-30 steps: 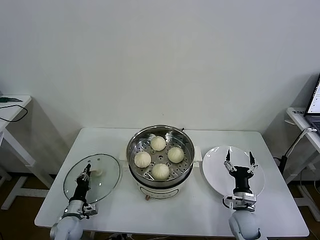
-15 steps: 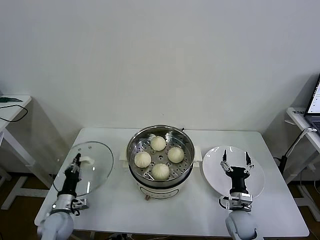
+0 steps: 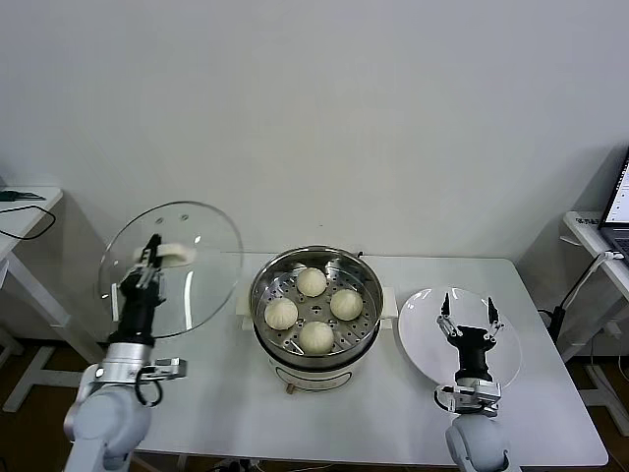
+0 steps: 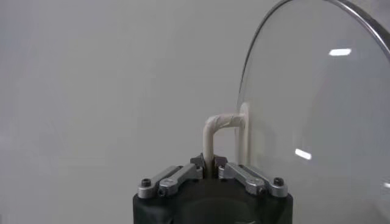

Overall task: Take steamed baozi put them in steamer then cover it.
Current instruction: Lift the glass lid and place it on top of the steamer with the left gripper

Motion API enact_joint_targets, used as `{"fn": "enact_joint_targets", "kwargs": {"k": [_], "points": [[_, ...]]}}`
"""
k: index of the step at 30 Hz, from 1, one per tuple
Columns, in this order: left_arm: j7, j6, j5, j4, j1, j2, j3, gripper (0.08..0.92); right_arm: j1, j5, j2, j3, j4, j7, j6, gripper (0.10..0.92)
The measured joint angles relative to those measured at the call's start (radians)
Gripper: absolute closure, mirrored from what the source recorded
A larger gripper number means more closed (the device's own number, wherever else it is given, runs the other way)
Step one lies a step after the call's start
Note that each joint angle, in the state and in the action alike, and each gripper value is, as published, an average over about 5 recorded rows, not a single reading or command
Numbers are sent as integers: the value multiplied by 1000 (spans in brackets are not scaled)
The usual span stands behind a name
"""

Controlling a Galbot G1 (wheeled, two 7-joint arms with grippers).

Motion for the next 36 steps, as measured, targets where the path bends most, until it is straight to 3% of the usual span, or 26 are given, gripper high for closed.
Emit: {"fn": "enact_joint_targets", "kwargs": {"k": [7, 18, 28, 36], "points": [[68, 113, 34, -58, -51, -23, 204, 813, -1, 4, 2, 13, -6, -1, 0, 203], [180, 279, 101, -9, -154, -83, 488, 813, 5, 11, 6, 36, -24, -6, 1, 203], [302, 380, 219, 53, -207, -133, 614, 813, 8, 13, 7, 47, -27, -7, 0, 203], [350, 408, 292, 118, -231, -176, 646, 813, 8, 13, 9, 51, -30, -9, -1, 203]]}}
